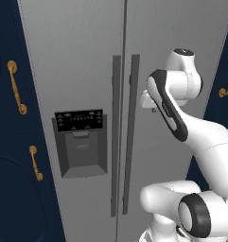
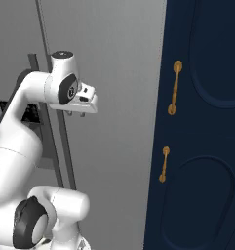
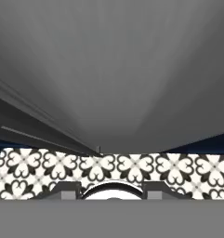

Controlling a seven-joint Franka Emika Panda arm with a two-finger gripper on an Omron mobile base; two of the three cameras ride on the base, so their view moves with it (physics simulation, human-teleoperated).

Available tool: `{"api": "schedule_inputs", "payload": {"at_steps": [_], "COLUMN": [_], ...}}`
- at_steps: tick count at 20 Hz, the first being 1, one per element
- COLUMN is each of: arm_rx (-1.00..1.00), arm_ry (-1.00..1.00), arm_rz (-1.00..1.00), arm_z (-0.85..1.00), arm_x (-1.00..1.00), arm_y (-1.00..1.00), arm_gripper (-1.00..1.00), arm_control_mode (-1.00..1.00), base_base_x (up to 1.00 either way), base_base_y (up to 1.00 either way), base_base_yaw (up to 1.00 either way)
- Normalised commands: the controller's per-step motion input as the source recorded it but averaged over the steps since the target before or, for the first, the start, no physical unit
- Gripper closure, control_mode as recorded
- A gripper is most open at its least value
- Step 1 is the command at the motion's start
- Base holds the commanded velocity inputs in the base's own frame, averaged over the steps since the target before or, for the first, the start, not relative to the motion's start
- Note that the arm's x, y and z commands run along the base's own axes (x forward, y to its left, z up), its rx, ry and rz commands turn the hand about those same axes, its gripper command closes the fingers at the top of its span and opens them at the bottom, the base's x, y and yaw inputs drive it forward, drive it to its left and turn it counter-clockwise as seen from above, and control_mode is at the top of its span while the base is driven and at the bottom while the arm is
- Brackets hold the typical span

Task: Grab a lemon wedge from the fridge and one ice cube from the ice bowl, and put them in the glass of lemonade.

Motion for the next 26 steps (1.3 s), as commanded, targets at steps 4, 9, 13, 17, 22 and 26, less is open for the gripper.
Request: {"api": "schedule_inputs", "payload": {"at_steps": [4, 9, 13, 17, 22, 26], "arm_rx": [0.00, 0.00, 0.00, 0.00, 0.00, 0.00], "arm_ry": [0.00, -0.01, -0.01, 0.00, 0.00, 0.00], "arm_rz": [0.00, 0.00, 0.00, 0.00, 0.00, 0.00], "arm_z": [-0.13, -0.24, -0.13, -0.04, 0.00, 0.00], "arm_x": [-0.40, -0.48, -0.10, -0.03, 0.00, 0.00], "arm_y": [0.00, 0.00, 0.00, 0.00, 0.00, 0.00], "arm_gripper": [-1.00, -1.00, -1.00, -1.00, -1.00, -1.00], "arm_control_mode": [-1.00, -1.00, -1.00, 1.00, 1.00, 1.00], "base_base_x": [0.00, 0.00, 0.00, -0.34, -0.41, 0.01], "base_base_y": [0.00, 0.00, 0.00, 0.06, 0.26, 0.20], "base_base_yaw": [0.00, 0.00, 0.00, 0.08, 0.34, 0.63]}}
